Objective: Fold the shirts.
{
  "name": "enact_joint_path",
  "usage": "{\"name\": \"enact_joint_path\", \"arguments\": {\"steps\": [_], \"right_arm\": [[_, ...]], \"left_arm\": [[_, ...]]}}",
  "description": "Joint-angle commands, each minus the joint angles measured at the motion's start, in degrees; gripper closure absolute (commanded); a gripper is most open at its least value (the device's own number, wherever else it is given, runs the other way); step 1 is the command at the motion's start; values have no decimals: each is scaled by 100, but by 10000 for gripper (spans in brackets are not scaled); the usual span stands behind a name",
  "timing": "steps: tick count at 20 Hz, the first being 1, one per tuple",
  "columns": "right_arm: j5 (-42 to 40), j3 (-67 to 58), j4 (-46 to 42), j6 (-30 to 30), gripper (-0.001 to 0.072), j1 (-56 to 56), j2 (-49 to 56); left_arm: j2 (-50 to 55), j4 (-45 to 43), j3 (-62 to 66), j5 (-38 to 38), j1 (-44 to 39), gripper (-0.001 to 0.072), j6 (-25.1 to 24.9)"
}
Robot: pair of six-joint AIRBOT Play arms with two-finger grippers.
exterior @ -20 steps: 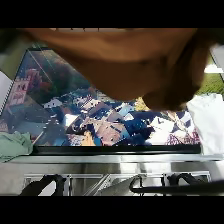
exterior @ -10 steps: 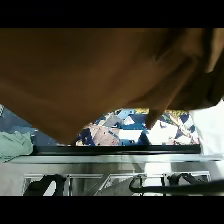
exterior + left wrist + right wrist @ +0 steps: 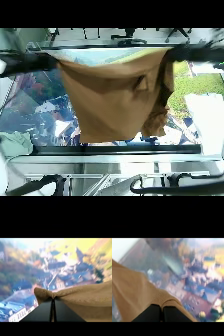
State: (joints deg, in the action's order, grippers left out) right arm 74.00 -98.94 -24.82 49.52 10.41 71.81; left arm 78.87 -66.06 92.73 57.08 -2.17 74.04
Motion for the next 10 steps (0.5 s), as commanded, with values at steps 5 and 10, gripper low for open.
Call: {"name": "enact_joint_path", "arguments": {"steps": [5, 10], "right_arm": [[-1191, 258, 293, -319, 673, -188, 2568], [-601, 109, 286, -326, 422, 197, 2168]], "left_arm": [[3320, 31, 1670, 70, -68, 695, 76], [3464, 15, 2732, 1263, 146, 26, 463]]}}
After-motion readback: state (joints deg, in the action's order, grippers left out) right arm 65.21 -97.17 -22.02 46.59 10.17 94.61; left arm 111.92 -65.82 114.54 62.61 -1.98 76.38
